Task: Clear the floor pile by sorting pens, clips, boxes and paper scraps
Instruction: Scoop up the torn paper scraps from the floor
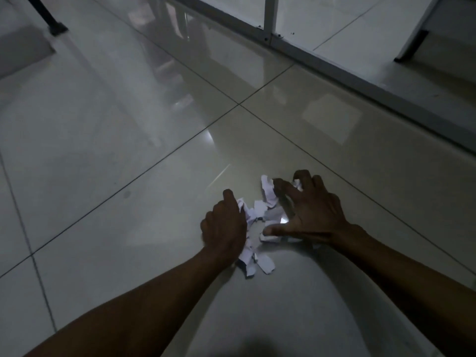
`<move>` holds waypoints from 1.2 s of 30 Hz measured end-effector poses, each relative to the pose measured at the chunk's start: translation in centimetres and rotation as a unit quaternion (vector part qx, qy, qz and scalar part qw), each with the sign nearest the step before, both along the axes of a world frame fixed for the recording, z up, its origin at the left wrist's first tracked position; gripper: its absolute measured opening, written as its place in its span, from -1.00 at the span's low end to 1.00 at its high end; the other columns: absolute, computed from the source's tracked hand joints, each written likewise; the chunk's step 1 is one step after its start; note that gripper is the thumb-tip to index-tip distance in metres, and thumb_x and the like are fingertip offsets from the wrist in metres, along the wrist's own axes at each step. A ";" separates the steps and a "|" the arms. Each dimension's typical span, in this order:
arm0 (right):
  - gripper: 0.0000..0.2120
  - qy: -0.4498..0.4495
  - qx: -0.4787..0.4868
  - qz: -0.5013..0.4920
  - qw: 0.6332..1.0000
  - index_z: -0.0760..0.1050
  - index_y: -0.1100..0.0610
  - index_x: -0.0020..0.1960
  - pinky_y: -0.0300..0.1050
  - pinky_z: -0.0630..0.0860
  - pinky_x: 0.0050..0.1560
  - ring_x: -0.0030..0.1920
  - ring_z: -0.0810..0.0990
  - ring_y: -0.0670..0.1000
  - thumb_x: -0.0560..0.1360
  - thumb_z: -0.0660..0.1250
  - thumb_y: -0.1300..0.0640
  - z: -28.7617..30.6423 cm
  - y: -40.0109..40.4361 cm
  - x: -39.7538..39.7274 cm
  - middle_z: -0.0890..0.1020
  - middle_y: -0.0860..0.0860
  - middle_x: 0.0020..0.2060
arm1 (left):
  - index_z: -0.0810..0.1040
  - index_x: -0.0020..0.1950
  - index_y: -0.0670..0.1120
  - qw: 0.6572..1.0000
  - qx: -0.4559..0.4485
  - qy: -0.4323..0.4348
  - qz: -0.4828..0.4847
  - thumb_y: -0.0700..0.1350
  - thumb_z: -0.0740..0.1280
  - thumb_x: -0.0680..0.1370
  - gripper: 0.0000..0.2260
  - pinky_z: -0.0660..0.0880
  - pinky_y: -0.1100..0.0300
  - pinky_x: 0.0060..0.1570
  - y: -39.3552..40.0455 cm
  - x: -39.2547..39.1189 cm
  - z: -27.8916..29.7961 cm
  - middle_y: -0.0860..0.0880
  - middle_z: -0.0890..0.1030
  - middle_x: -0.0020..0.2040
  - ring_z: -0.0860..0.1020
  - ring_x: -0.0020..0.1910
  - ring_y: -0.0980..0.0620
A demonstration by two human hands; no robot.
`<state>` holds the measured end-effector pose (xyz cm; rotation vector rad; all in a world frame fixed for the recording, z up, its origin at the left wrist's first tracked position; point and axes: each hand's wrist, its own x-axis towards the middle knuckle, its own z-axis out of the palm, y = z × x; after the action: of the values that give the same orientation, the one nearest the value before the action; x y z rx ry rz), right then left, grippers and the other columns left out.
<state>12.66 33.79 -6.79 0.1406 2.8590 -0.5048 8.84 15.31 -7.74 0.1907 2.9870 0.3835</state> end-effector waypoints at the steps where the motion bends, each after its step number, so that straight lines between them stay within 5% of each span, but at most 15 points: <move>1: 0.15 -0.006 -0.004 0.007 1.000 -0.02 -0.22 0.50 0.09 0.40 0.18 0.34 0.23 0.12 0.02 0.17 -0.66 0.1 -0.2 0.3 0.12 0.01 0.40 | 0.34 0.18 -0.09 1.000 0.009 -0.008 -0.001 0.04 0.14 0.64 -0.77 0.33 0.08 -0.16 0.4 -0.1 0.1 -0.13 0.58 0.07 0.56 0.02 -0.15; 4: 0.38 0.009 -0.015 0.012 1.000 -0.24 -0.18 0.54 0.07 0.42 0.17 0.35 0.23 0.10 -0.08 0.29 -0.65 -0.4 -0.7 0.7 0.09 0.02 0.43 | 0.33 0.16 -0.10 0.999 0.029 -0.026 -0.032 0.06 0.12 0.64 -0.76 0.35 0.07 -0.16 1.4 -0.6 0.0 -0.16 0.58 0.06 0.55 0.00 -0.18; 8: 0.37 0.037 -0.026 0.010 0.999 -0.33 -0.28 0.51 0.08 0.43 0.14 0.30 0.26 0.14 -0.08 0.31 -0.65 -1.0 -1.2 0.6 0.09 0.06 0.44 | 0.34 0.27 -0.09 0.989 0.062 -0.059 -0.120 0.06 0.12 0.64 -0.70 0.35 0.10 -0.12 1.7 -1.1 -0.2 -0.15 0.59 0.10 0.55 0.04 -0.20; 12: 0.17 0.055 -0.023 0.000 0.998 -0.08 -0.36 0.51 0.21 0.39 0.20 0.35 0.21 0.21 -0.02 0.24 -0.65 -2.3 -1.7 0.8 0.13 0.09 0.46 | 0.51 0.21 -0.05 0.965 0.145 -0.111 -0.189 0.16 0.09 0.57 -0.60 0.50 0.02 -0.03 1.8 -1.6 -0.5 -0.11 0.64 0.06 0.59 0.01 -0.16; 15: -0.05 0.101 -0.002 -0.025 0.995 0.29 -0.21 0.44 0.21 0.42 0.13 0.32 0.32 0.29 0.12 0.17 -0.57 -3.2 -2.3 0.7 0.31 0.13 0.41 | 0.58 -0.17 0.00 0.945 0.212 -0.127 -0.213 0.14 0.09 0.53 -0.65 0.49 0.08 -0.17 1.5 -2.0 -0.2 -0.04 0.65 -0.17 0.59 -0.18 -0.05; 18: -0.31 0.139 0.050 -0.034 0.988 0.45 -0.12 0.29 0.10 0.45 0.02 0.22 0.40 0.24 0.30 0.18 -0.48 -3.6 -2.8 0.7 0.44 0.09 0.30 | 0.48 -0.36 0.04 0.939 0.237 -0.120 -0.217 0.08 0.13 0.55 -0.68 0.40 0.13 -0.30 0.6 -2.5 0.2 0.01 0.57 -0.34 0.51 -0.34 0.07; 21: -0.51 0.186 0.066 -0.049 0.979 0.52 -0.07 0.14 0.03 0.45 -0.06 0.14 0.45 0.21 0.38 0.27 -0.38 -3.8 -3.2 0.8 0.51 0.09 0.18 | 0.47 -0.35 -0.10 0.939 0.271 -0.089 -0.194 0.03 0.15 0.55 -0.66 0.33 0.15 -0.37 -0.4 -3.1 0.2 0.03 0.52 -0.40 0.45 -0.42 0.18; 24: -0.62 0.212 0.078 -0.037 0.973 0.55 -0.02 0.01 -0.08 0.41 -0.20 0.00 0.51 0.19 0.39 0.34 -0.29 -3.6 -3.5 0.9 0.56 0.10 0.04 | 0.41 -0.38 -0.03 0.941 0.287 -0.063 -0.167 0.02 0.16 0.56 -0.67 0.31 0.22 -0.36 -1.1 -3.5 0.5 0.08 0.46 -0.43 0.41 -0.43 0.20; 30: -0.80 0.222 0.080 0.003 0.972 0.56 0.06 -0.16 -0.24 0.22 -0.37 -0.32 0.50 0.08 0.36 0.35 -0.06 -3.7 -3.1 1.2 0.56 0.05 -0.23 | 0.45 -0.34 -0.22 0.941 0.313 -0.030 -0.124 0.04 0.18 0.58 -0.58 0.39 0.05 -0.35 -2.5 -3.4 0.8 -0.14 0.51 -0.42 0.44 -0.42 -0.01; 36: -0.82 0.284 -0.035 -0.022 0.958 0.52 0.13 -0.35 -0.25 0.26 -0.48 -0.52 0.38 -0.02 0.39 0.32 0.10 -3.8 -2.3 0.9 0.49 0.03 -0.47 | 0.40 -0.31 -0.01 0.956 0.234 0.010 -0.176 0.08 0.18 0.58 -0.70 0.38 0.13 -0.35 -4.8 0.1 0.2 0.09 0.43 -0.42 0.45 -0.41 0.13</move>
<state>13.59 31.45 -10.56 0.0496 3.3937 -0.7609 8.93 10.53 -7.53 0.7575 2.7418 1.0349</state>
